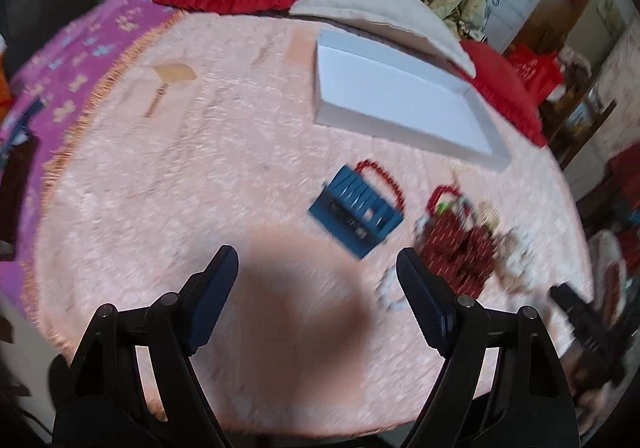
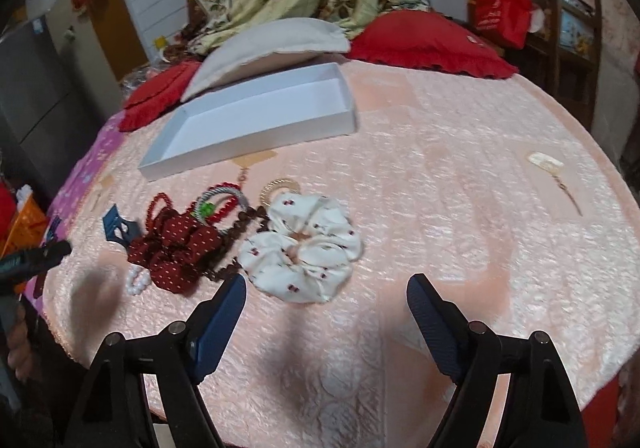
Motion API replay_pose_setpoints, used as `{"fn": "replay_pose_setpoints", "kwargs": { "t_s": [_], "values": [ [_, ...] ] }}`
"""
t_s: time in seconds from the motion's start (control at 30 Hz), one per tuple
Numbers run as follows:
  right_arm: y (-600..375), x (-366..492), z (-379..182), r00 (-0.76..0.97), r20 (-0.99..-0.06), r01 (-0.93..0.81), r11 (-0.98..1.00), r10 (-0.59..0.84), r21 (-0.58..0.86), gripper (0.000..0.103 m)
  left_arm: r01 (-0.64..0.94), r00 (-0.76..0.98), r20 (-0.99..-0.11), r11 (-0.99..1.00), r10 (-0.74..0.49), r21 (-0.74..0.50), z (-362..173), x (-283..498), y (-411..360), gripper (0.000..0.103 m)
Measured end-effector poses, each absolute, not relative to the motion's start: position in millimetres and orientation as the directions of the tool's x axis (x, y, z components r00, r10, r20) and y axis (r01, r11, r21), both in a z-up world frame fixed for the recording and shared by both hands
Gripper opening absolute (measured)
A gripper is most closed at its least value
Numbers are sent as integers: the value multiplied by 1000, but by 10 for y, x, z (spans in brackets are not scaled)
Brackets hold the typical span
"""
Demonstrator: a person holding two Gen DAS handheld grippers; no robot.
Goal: Organize jewelry
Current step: 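Grasp the blue claw clip with the left tool while the right tool grasps the cream scrunchie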
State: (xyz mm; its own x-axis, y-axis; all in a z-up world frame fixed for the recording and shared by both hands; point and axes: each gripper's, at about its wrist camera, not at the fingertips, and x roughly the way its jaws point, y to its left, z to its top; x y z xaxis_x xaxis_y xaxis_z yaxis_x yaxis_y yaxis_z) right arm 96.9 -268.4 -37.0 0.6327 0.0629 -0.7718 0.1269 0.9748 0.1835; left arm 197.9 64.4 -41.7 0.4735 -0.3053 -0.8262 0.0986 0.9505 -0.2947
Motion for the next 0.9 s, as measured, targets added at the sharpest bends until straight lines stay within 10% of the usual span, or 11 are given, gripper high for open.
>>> {"fn": "replay_pose_setpoints", "kwargs": {
  "t_s": [0.63, 0.8, 0.87, 0.9],
  "values": [
    [-2742, 1662, -770, 582, -811, 136, 978, 51, 160, 72, 92, 306, -819, 871, -486, -482, -893, 2654, 425, 82],
    [-2747, 1666, -845, 570, -817, 128, 974, 81, 186, 44, 87, 318, -811, 867, -491, -490, -898, 2651, 376, 59],
    [-2737, 1662, -834, 572, -815, 114, 974, 95, 194, 24, 105, 327, -806, 866, -494, -488, -836, 2615, 360, 28],
    [-2735, 1655, -818, 574, -813, 112, 974, 97, 195, 21, 115, 317, -803, 861, -504, -495, -810, 2603, 346, 29]
  ]
}}
